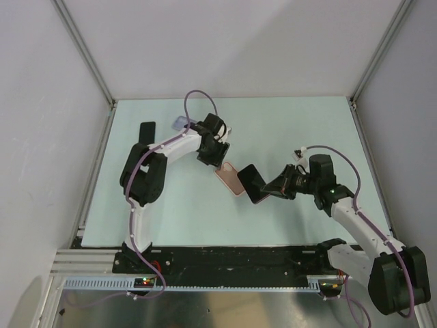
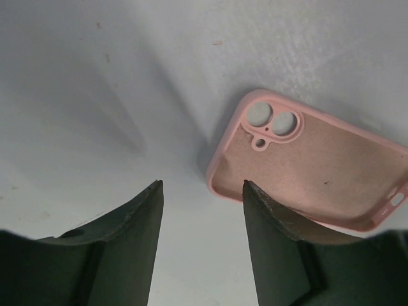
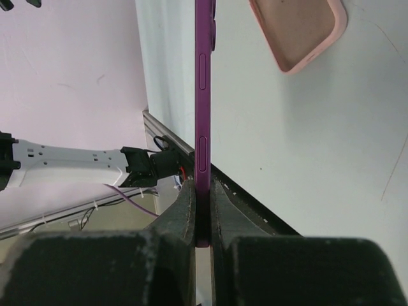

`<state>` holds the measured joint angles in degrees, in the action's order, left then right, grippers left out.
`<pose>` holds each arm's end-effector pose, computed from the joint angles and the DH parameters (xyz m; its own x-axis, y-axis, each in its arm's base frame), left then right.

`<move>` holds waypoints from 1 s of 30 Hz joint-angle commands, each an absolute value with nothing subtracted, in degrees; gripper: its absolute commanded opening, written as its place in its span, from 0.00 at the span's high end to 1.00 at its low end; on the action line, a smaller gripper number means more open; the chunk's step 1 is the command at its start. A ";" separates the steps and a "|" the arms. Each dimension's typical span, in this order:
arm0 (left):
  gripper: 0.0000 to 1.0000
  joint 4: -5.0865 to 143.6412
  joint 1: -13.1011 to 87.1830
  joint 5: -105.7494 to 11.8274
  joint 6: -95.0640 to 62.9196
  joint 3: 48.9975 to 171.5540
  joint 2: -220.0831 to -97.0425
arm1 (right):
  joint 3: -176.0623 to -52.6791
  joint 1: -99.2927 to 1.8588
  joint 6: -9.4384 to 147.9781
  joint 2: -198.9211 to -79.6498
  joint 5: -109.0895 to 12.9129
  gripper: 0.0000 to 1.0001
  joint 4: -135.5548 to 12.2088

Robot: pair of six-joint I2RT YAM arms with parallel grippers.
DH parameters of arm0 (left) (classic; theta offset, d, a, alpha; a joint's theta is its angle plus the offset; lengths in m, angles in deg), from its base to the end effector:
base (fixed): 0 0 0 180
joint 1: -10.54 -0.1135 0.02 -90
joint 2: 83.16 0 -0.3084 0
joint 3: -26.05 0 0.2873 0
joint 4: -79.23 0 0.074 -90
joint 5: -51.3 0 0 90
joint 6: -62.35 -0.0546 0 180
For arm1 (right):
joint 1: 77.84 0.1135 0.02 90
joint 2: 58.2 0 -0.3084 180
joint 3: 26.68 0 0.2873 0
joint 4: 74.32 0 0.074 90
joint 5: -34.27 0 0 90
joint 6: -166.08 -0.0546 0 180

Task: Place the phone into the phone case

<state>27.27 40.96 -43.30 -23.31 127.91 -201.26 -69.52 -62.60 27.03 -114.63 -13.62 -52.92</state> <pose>0.4193 -0.2513 0.1860 -0.8385 0.4049 -0.3647 0.4683 0.8776 -0.1024 0.2051 0.0938 0.2373 -0.9102 0.3328 -0.2465 -0.0573 0.4883 0.8708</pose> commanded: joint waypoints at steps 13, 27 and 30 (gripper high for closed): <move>0.87 27.34 41.63 -41.26 -22.37 127.51 -202.17 | -76.11 -62.88 28.77 -122.52 -8.44 1.00 -55.93; 1.00 29.09 46.91 -32.27 -8.36 102.89 -181.62 | -83.20 -54.30 30.39 -139.36 -3.94 1.00 -58.86; 1.00 29.39 47.72 -30.56 -3.68 100.71 -179.79 | -83.82 -51.20 30.25 -143.43 -3.35 1.00 -59.86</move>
